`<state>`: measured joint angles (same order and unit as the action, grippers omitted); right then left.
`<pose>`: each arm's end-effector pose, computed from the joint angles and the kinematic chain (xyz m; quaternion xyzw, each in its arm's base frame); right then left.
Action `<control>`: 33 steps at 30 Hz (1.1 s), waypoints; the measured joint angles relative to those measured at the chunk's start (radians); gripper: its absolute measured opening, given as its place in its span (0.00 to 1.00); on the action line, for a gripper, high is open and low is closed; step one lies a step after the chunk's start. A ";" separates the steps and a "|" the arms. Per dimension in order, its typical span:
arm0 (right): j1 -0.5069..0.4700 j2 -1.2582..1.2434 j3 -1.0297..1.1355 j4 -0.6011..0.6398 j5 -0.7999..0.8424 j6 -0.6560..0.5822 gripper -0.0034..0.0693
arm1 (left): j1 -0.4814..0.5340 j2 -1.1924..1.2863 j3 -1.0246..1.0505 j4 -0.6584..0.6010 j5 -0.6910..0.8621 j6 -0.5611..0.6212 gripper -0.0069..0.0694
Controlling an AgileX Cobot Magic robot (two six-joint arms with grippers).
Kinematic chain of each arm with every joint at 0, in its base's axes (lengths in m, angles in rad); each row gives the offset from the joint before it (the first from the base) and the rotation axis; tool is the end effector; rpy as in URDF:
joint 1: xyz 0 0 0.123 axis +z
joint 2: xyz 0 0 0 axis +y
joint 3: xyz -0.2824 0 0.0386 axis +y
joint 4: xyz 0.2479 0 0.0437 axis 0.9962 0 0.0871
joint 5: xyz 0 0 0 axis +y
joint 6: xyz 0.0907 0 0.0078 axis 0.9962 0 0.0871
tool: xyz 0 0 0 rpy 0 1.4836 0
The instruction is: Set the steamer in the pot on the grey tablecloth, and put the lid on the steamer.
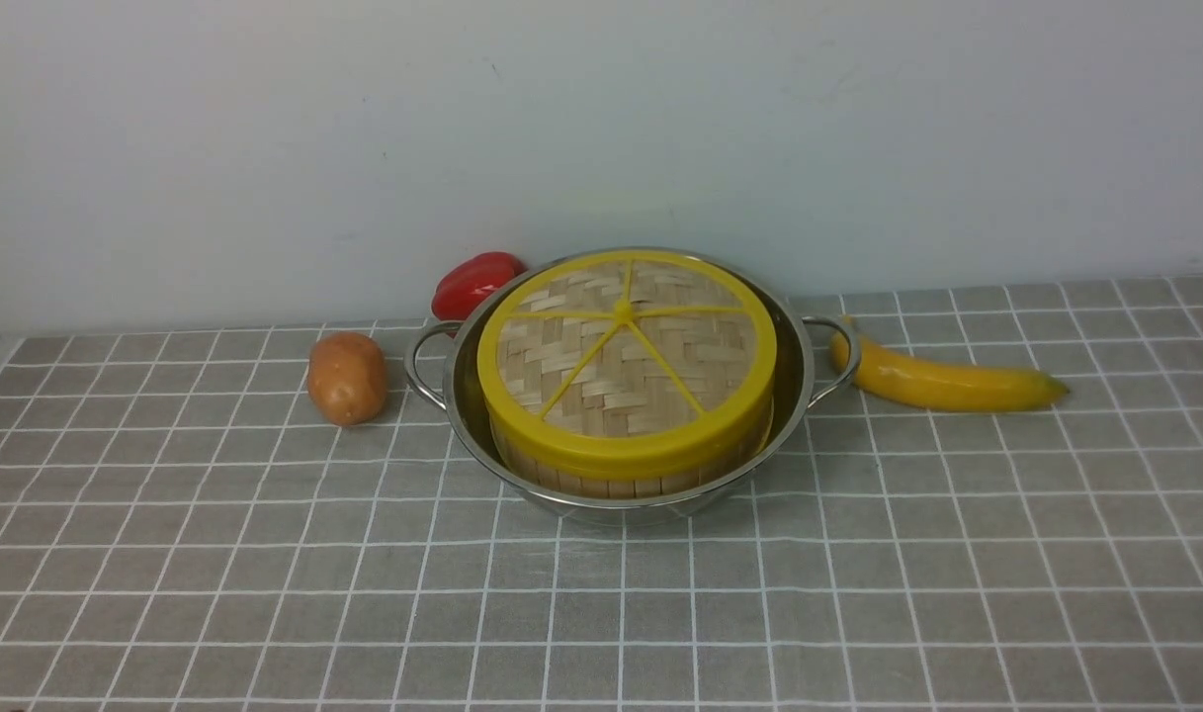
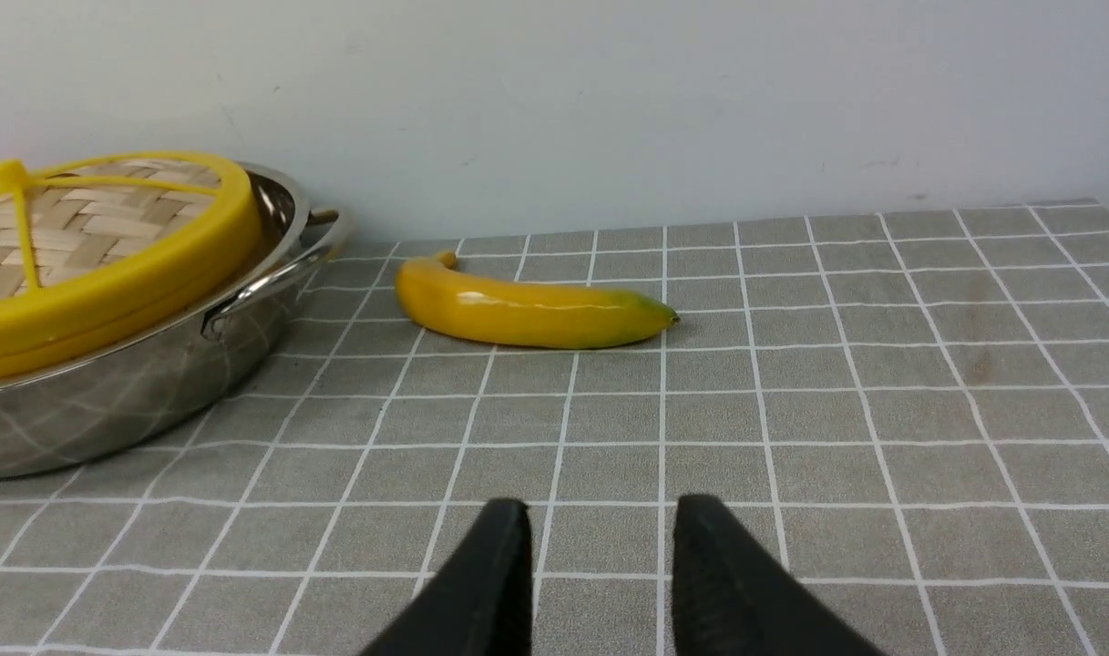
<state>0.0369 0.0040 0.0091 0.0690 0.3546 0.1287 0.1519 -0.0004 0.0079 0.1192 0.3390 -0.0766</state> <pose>0.0535 0.0042 0.1779 0.0553 0.7968 0.0786 0.5965 0.0526 0.0117 0.1801 -0.0580 0.7897 0.0728 0.6064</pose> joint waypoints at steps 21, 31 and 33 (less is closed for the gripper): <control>0.000 0.000 0.000 0.004 -0.003 0.024 0.38 | -0.077 0.000 0.000 0.000 0.000 0.016 0.62; 0.000 0.000 0.000 0.004 -0.003 0.024 0.38 | -0.077 0.000 0.000 -0.029 0.000 -0.019 0.62; 0.000 0.000 0.000 0.004 -0.003 0.024 0.38 | -0.077 0.000 0.000 -0.030 0.000 -0.019 0.62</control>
<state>0.0369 0.0040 0.0091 0.0732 0.3514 0.1523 0.0752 -0.0004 0.0079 0.0894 0.3390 -0.0957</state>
